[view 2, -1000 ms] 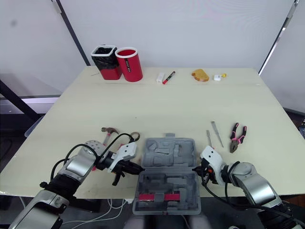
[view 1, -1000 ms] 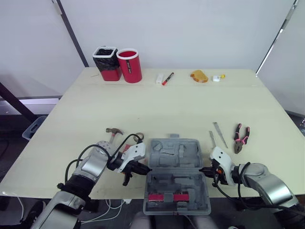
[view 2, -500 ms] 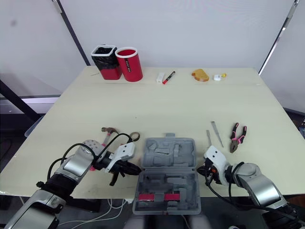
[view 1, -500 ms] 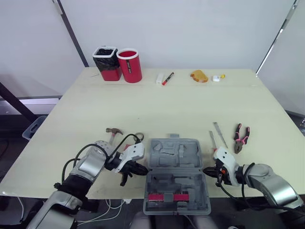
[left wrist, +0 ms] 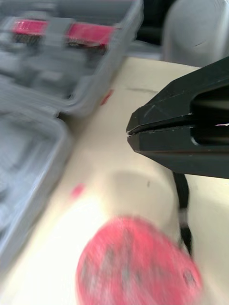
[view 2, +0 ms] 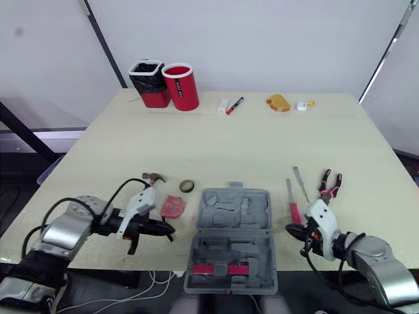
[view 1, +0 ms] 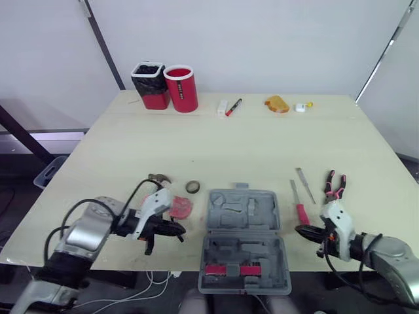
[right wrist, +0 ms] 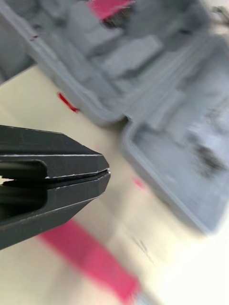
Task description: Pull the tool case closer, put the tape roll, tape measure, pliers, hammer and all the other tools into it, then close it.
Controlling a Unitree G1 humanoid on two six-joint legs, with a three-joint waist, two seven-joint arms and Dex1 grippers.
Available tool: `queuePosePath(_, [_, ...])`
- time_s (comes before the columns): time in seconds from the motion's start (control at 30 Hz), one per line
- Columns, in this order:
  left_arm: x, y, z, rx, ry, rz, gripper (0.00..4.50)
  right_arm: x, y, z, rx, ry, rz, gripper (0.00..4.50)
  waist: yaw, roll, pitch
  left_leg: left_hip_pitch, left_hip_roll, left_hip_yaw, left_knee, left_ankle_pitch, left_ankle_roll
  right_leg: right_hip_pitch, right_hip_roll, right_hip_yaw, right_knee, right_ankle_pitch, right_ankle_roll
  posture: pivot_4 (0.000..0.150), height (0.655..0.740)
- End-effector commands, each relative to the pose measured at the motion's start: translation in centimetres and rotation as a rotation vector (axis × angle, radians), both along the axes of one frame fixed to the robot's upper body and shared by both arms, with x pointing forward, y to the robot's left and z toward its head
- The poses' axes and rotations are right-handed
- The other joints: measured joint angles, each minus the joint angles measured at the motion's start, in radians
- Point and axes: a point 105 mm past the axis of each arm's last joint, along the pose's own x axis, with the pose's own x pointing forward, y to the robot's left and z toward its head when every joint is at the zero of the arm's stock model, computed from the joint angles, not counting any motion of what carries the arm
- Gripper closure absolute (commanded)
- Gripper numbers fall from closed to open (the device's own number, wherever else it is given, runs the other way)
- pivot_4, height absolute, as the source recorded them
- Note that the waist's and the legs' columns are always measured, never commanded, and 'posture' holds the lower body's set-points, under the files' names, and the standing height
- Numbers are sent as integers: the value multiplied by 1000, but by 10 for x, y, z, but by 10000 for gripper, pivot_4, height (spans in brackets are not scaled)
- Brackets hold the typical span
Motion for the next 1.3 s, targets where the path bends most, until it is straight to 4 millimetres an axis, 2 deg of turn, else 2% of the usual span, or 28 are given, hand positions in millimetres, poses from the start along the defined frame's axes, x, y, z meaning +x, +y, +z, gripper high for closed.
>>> queuePosePath(0.03, [-1,10,22,-57,-131,50,44436,-1,-19,25,2,-149,-61,45000,0,0,0,0,0,0,0,0,0,0,0,0,0,0,0,1500,7400])
queuePosePath(0.17, [-8,36,29,-154,-197,203,44436,-6,-54,35,-20,-309,-186,45000,-2,0,0,0,0,0,-2,0,0,0,0,0,0,0,-1,1500,7400])
queuePosePath(0.33, [-21,71,34,-269,-324,377,44436,-29,-79,27,-20,-309,-257,45000,-1,0,0,1,0,1,-2,0,0,0,-1,0,0,-1,-2,1500,7400])
queuePosePath(0.47, [-44,107,14,-198,-328,493,44436,-51,-97,23,7,-285,-303,45000,-2,0,0,2,0,1,-3,0,0,0,-1,1,-1,-2,-4,1500,7400])
queuePosePath(0.53, [-54,126,8,-172,-334,561,38829,-62,-106,22,25,-282,-332,39371,-2,0,0,2,0,1,-3,0,0,0,-1,1,-1,-4,-2,1500,7400])
queuePosePath(0.57, [-59,134,5,-157,-338,592,38344,-68,-110,21,26,-279,-343,38714,-2,-1,0,2,0,1,-3,0,0,0,-1,1,-1,-4,-2,1500,7400])
queuePosePath(0.67, [-72,155,-2,-124,-343,663,25838,-82,-120,17,29,-267,-374,25009,-2,-1,0,3,1,1,-3,0,0,1,-2,1,-1,-4,-2,1500,7400])
queuePosePath(0.77, [-78,167,-6,-108,-342,708,13739,-90,-126,16,39,-268,-404,12841,-1,-1,-1,3,1,1,-4,0,0,1,-3,1,-3,-4,-1,1500,7400])
queuePosePath(0.87, [-82,174,-9,-97,-339,731,1231,-98,-132,12,26,-254,-427,382,-1,-3,-2,3,2,1,-4,0,0,1,-3,1,-3,-4,-1,1500,7400])
queuePosePath(1.0, [-80,174,-10,-94,-352,730,443,-100,-132,10,20,-247,-426,108,-1,-3,-3,4,2,1,-5,0,0,1,-4,1,-3,-4,-2,1500,7400])
queuePosePath(1.13, [-72,170,-6,-78,-370,694,443,-91,-121,18,45,-261,-383,108,-2,-3,-3,5,2,1,-6,0,0,1,-5,2,-3,-4,-2,1500,7400])
queuePosePath(1.3, [-57,147,5,-35,-317,523,443,-75,-97,39,92,-285,-277,108,-2,-3,-3,5,2,1,-6,0,0,1,-5,3,-3,-4,-2,1500,7400])
